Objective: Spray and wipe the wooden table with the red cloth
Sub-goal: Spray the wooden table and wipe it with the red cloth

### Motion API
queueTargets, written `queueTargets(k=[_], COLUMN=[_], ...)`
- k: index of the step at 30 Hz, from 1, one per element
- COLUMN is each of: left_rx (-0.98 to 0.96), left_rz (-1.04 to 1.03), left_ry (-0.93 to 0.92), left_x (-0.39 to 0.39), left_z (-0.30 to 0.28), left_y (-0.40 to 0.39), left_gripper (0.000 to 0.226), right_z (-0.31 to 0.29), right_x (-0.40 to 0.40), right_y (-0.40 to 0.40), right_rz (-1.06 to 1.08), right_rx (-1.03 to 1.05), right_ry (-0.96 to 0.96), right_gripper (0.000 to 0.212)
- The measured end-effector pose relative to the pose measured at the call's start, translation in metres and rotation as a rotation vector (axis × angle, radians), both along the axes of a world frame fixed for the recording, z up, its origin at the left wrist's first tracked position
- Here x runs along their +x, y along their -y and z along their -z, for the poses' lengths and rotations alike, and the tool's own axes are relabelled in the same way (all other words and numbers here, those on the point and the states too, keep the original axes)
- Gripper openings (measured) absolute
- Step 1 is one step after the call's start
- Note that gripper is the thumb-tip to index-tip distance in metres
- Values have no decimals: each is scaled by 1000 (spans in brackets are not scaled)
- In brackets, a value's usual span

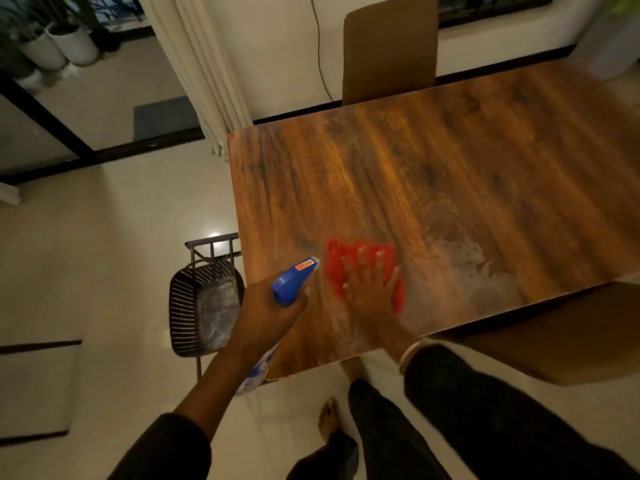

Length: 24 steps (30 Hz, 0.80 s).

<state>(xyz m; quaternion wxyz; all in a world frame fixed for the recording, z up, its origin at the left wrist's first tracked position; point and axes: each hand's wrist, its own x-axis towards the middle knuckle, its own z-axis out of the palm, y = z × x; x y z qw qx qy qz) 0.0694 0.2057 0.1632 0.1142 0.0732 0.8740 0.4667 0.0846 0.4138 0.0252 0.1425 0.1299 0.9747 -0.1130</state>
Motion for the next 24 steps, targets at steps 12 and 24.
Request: queueTargets(k=[12,24], left_rx=[24,-34], left_rz=[52,173], left_ry=[93,277], left_x=[28,24], left_z=[9,14], left_y=[-24,-65], left_gripper=[12,22], right_z=[-13,19], right_x=[62,107], right_y=[-80,8], right_rz=[184,-266], right_rx=[25,-71], right_ry=[34,-127], right_gripper=[63,68])
